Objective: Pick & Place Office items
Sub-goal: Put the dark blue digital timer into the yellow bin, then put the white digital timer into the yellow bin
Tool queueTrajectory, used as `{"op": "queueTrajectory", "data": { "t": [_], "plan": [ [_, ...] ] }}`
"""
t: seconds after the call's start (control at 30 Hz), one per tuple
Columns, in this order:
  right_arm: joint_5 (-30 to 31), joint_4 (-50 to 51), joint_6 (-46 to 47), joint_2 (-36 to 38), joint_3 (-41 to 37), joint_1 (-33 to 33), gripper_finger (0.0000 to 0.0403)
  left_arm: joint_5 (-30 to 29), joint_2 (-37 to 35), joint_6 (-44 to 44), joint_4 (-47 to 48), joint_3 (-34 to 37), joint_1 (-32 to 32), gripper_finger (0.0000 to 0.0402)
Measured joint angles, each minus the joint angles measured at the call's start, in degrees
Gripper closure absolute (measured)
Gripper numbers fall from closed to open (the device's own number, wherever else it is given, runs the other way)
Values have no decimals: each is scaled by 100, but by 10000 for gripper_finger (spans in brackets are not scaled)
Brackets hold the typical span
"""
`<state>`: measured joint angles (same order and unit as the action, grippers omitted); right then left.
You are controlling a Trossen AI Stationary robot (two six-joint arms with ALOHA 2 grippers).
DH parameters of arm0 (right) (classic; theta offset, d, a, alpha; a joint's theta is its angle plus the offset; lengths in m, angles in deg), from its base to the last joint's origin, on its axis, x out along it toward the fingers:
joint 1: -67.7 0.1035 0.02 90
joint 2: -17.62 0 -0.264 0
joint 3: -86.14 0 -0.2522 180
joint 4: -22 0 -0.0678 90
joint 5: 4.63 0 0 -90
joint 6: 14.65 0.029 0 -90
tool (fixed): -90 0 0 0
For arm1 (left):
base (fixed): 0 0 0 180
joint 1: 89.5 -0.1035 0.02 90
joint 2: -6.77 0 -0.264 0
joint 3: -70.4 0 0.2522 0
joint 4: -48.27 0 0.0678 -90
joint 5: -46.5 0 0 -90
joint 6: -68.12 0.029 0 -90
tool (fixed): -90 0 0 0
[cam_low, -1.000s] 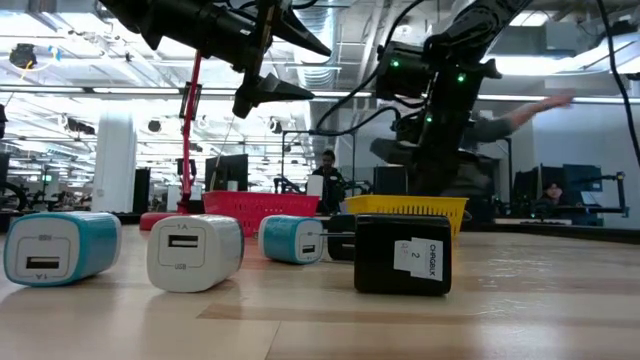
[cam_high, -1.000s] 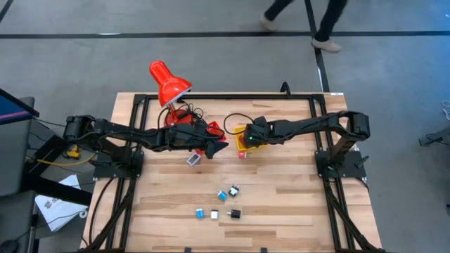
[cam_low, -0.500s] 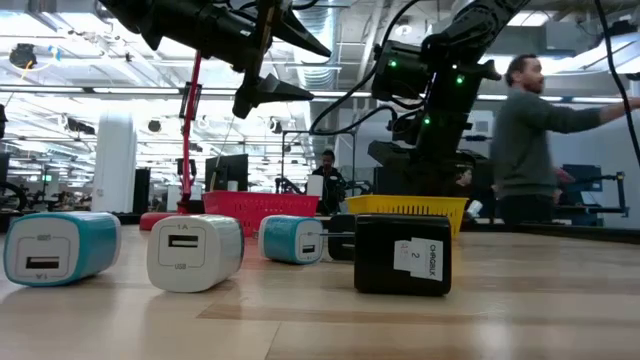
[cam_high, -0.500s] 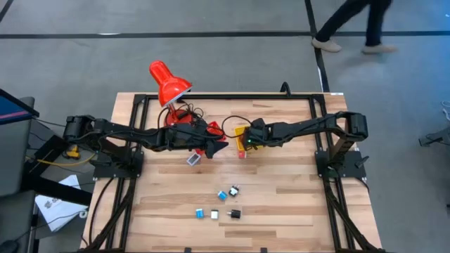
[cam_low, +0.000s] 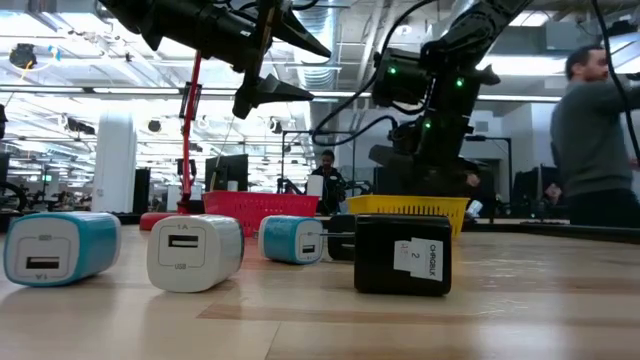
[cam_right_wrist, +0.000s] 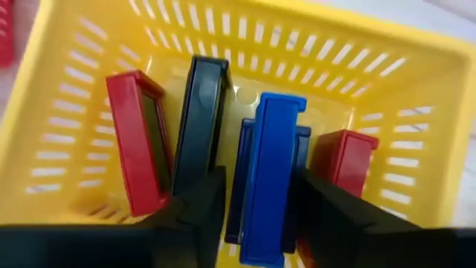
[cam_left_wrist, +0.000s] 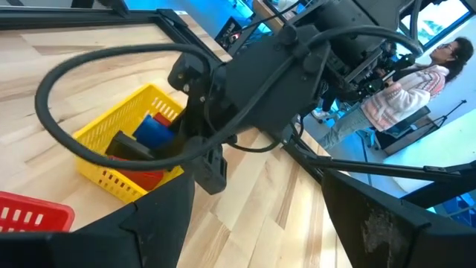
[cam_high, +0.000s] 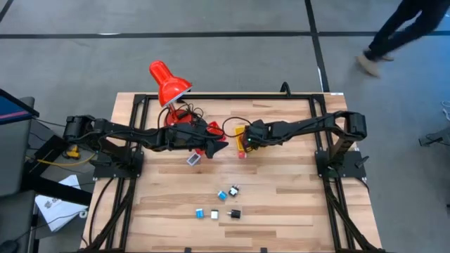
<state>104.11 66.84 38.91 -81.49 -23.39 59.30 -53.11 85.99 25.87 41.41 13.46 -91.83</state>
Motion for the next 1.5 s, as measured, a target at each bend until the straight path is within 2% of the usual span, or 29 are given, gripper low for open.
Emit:
{"op": "queueTrajectory", "data": {
  "t": [0.17, 0.33, 0.53, 0.7, 0.97, 1.13, 1.27, 1.5],
  "plan": [
    [34, 162, -123, 228, 228, 2, 201, 2, 0, 1, 24, 0, 0, 111],
    [40, 216, -573, 832, 293, 2, 175, 1, 0, 40, 240, -2, 0, 111],
    [60, 654, -1625, 1831, 300, 119, 171, 2, 0, 681, 341, -2, 0, 111],
    [66, 1324, -2012, 2483, 300, 268, 171, 218, 0, 575, 314, -2, 0, 111],
    [117, 2462, -2265, 2722, 291, 309, 171, 413, 0, 598, 682, -2, 15, 111],
    [268, 2351, -2318, 2914, -352, 340, 171, 921, -2, 600, 1189, -6, 15, 111],
    [176, 1801, -2367, 3440, -979, 399, 171, 1253, -2, 600, 1919, -7, 100, 111],
    [189, 995, -2315, 4292, -1346, 386, 171, 362, 0, 355, 3893, -7, 430, 111]
  ]
}}
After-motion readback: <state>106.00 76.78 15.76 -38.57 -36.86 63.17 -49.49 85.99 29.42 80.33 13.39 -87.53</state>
